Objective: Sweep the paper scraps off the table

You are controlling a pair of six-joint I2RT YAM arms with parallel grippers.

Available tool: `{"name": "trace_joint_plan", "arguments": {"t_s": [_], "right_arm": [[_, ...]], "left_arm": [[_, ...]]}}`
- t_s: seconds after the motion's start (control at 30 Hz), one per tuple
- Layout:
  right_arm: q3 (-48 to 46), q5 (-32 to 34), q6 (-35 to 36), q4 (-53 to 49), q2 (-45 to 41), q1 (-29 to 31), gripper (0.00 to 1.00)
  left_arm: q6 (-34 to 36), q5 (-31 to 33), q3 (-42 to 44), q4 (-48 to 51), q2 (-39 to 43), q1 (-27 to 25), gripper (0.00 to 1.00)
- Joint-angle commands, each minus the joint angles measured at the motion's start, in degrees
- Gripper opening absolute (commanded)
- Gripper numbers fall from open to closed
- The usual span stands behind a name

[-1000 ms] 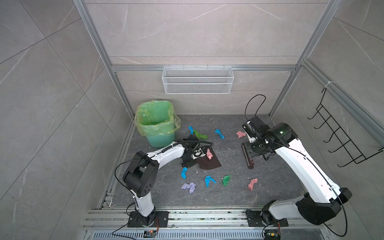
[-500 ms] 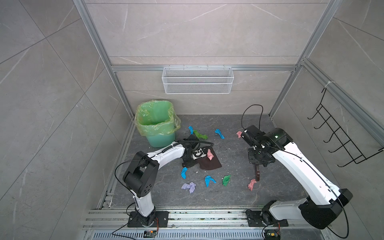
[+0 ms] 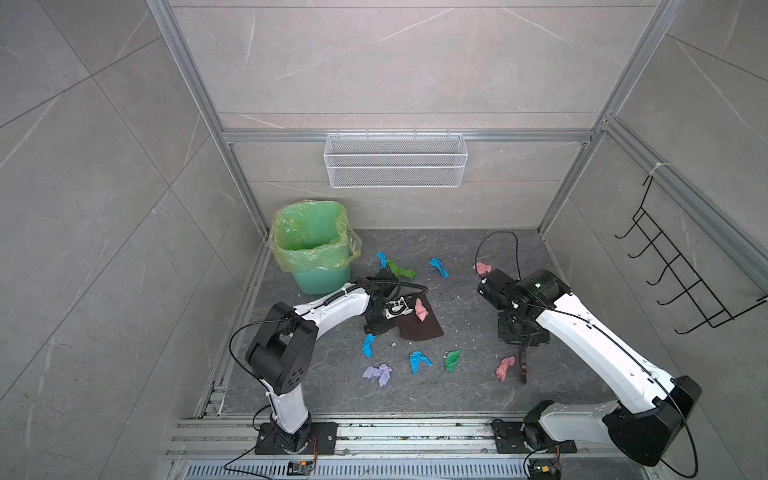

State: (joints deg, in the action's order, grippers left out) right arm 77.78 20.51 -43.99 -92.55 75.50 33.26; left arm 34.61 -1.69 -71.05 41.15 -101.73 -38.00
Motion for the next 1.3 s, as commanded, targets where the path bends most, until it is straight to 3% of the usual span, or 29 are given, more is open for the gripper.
{"name": "trace_joint_plan", "arguments": {"t_s": [0.0, 0.3, 0.77, 0.93, 1.27], "right_arm": [[-1.9, -4.5, -0.3, 4.1, -1.3, 0.4, 0.0], [-2.0, -9.0, 3.3, 19.8, 3.2, 0.3, 0.0], [6.9, -13.1, 11.0, 31.8, 11.0, -0.9, 0.0], [9.9, -14.2, 16.0, 30.9, 11.8, -1.0, 0.0], [16.1, -4.9, 24.6, 23.4, 11.1, -1.0, 0.0]], "left_arm": [[1.1, -1.0, -1.7, 1.7, -0.4, -0.3, 0.0], [0.1, -0.5, -0.9, 2.8, 1.4, -0.7, 0.0], [-0.9, -0.1, -1.3, 4.8, 2.0, -1.8, 0.0], [-0.9, 0.2, -2.4, 4.4, 0.4, -1.9, 0.0], [-1.7, 0.6, -2.8, 4.5, -0.5, -2.1, 0.0]]}}
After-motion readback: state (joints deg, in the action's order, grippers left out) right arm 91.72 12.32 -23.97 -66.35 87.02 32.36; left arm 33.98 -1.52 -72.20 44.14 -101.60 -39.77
